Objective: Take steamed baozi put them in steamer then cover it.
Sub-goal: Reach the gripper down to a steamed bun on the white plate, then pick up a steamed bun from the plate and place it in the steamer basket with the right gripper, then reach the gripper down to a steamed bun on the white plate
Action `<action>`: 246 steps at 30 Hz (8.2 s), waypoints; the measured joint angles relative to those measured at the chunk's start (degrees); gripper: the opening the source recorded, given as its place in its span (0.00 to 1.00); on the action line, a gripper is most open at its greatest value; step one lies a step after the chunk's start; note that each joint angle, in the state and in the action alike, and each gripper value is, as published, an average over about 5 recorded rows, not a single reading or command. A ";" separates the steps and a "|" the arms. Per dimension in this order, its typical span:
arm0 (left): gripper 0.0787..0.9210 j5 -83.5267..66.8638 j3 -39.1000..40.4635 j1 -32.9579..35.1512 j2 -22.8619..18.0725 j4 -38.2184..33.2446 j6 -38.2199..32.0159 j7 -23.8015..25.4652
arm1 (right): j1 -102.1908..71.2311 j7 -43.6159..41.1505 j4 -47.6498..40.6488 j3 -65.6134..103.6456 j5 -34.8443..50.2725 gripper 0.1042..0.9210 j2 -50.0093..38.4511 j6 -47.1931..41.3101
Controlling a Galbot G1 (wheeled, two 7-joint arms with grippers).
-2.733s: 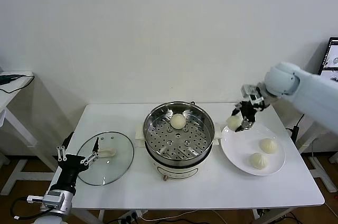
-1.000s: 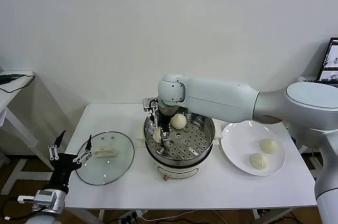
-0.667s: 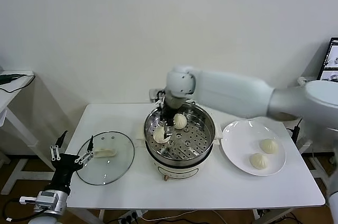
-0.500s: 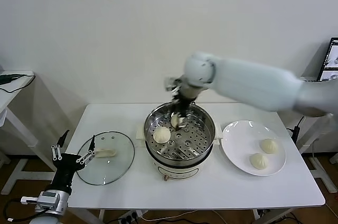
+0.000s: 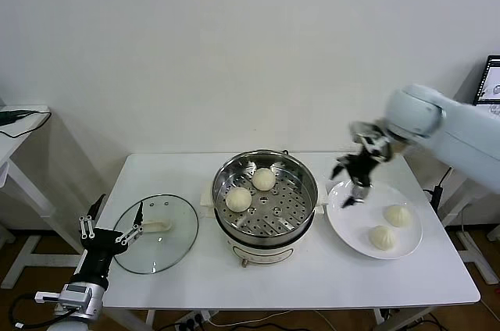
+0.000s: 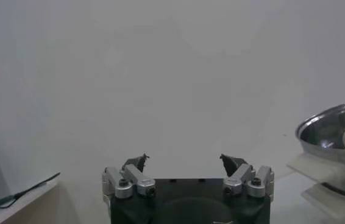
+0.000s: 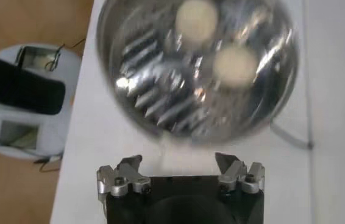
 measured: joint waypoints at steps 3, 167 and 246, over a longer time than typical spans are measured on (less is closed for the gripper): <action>0.88 0.10 0.04 0.17 -0.17 -0.12 -0.09 -0.01 | -4.26 -0.38 -0.94 2.91 -3.95 0.88 -1.68 1.96; 0.88 -0.42 -3.54 -0.07 -0.49 2.57 -0.36 0.49 | 13.19 10.45 7.19 -13.62 -18.39 0.88 25.70 39.44; 0.88 1.67 -1.17 0.20 -1.28 2.16 -0.91 0.20 | -31.28 6.05 -35.01 40.53 -44.01 0.72 14.77 21.33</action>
